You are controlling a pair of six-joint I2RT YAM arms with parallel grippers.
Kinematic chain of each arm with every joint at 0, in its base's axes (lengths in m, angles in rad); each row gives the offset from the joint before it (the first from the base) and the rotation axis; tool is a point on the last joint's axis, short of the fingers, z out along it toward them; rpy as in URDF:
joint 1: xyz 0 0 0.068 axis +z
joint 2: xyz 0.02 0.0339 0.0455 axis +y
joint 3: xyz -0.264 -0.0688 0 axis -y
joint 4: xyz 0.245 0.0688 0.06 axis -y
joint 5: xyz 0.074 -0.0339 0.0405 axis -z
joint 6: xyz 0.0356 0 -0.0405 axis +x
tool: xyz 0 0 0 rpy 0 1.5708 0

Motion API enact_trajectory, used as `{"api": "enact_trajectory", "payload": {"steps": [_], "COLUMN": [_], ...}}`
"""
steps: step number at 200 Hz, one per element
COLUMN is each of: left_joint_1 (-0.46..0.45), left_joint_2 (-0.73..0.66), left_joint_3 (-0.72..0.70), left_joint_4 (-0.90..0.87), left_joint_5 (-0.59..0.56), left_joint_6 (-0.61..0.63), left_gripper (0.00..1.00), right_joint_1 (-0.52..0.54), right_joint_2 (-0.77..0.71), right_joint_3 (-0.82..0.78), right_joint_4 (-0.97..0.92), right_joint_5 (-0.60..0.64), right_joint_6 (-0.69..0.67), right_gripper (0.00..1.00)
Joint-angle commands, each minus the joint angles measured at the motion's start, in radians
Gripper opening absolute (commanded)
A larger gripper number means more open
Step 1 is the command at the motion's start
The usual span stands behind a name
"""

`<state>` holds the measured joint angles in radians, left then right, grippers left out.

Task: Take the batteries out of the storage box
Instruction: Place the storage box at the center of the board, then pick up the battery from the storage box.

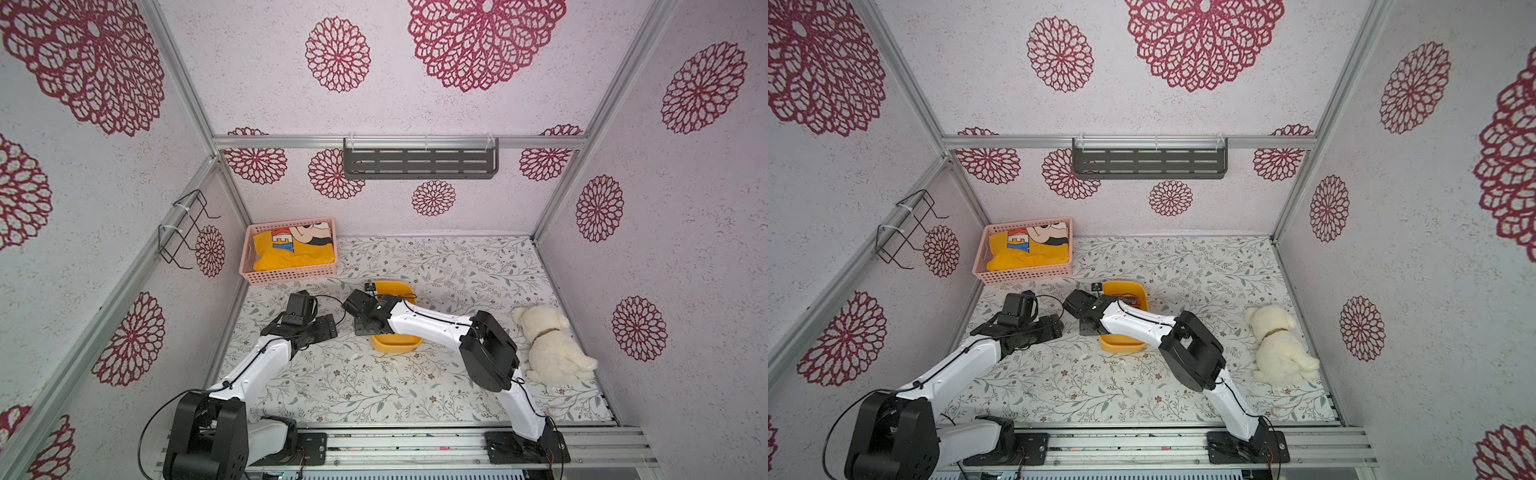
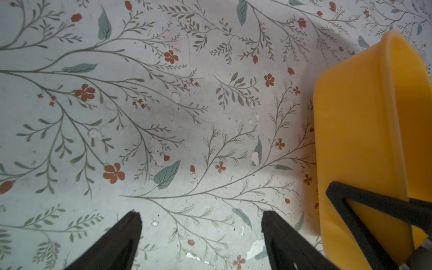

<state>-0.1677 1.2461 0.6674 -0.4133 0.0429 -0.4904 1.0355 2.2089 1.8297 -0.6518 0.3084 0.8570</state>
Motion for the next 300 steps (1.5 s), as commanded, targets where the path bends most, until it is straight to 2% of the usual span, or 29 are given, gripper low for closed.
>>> {"api": "enact_trajectory", "payload": {"steps": [1,28,46,60,71,91,129,150,168,182,195,211,229,259,300], "left_joint_1": [0.007,0.007,0.007,0.007,0.007,0.007,0.001,-0.056,-0.181,-0.274,-0.315,-0.329,-0.332,-0.331,-0.321], "left_joint_2": [0.01,0.018,0.01,0.006,0.005,-0.003,-0.063,-0.085,-0.065,-0.014,0.046,0.111,0.143,0.121,0.056], "left_joint_3": [-0.009,0.001,0.001,0.005,0.013,0.045,0.151,0.217,0.295,0.359,0.396,0.414,0.392,0.322,0.25], "left_joint_4": [0.058,0.049,0.048,0.046,0.038,0.012,0.011,0.074,0.108,0.105,0.102,0.103,0.127,0.18,0.16], "left_joint_5": [0.009,0.014,0.011,0.011,0.008,0.002,0.02,0.053,0.016,-0.021,-0.025,-0.025,-0.035,-0.037,-0.08], "left_joint_6": [0.007,0.006,0.006,0.007,0.006,0.004,-0.002,-0.008,0.033,0.059,0.045,0.004,-0.039,-0.068,-0.056], "left_gripper": [0.88,0.87,0.87,0.87,0.87,0.87,0.86,0.86,0.87,0.88,0.87,0.85,0.84,0.85,0.86], "right_joint_1": [-0.01,-0.019,-0.024,-0.029,-0.032,-0.05,-0.126,-0.214,-0.262,-0.27,-0.271,-0.272,-0.275,-0.279,-0.293], "right_joint_2": [0.037,0.054,0.057,0.055,0.05,0.008,-0.201,-0.275,-0.25,-0.19,-0.12,-0.073,-0.056,-0.037,-0.074], "right_joint_3": [0.047,0.043,0.047,0.055,0.065,0.072,-0.038,-0.143,-0.14,-0.081,-0.01,0.034,0.028,0.001,-0.124], "right_joint_4": [-0.035,-0.008,0.014,0.028,0.036,0.073,0.22,0.311,0.232,0.123,0.038,0.005,0.029,0.049,0.11], "right_joint_5": [0.035,0.014,-0.005,-0.03,-0.052,-0.135,-0.256,-0.385,-0.335,-0.233,-0.178,-0.14,-0.165,-0.214,-0.226], "right_joint_6": [0.042,0.042,0.038,0.029,0.023,-0.011,-0.144,-0.27,-0.415,-0.507,-0.56,-0.568,-0.546,-0.51,-0.471], "right_gripper": [0.07,0.16,0.41,0.44,0.55,0.59,0.59,0.56,0.51,0.48,0.45,0.45,0.46,0.45,0.37]}}
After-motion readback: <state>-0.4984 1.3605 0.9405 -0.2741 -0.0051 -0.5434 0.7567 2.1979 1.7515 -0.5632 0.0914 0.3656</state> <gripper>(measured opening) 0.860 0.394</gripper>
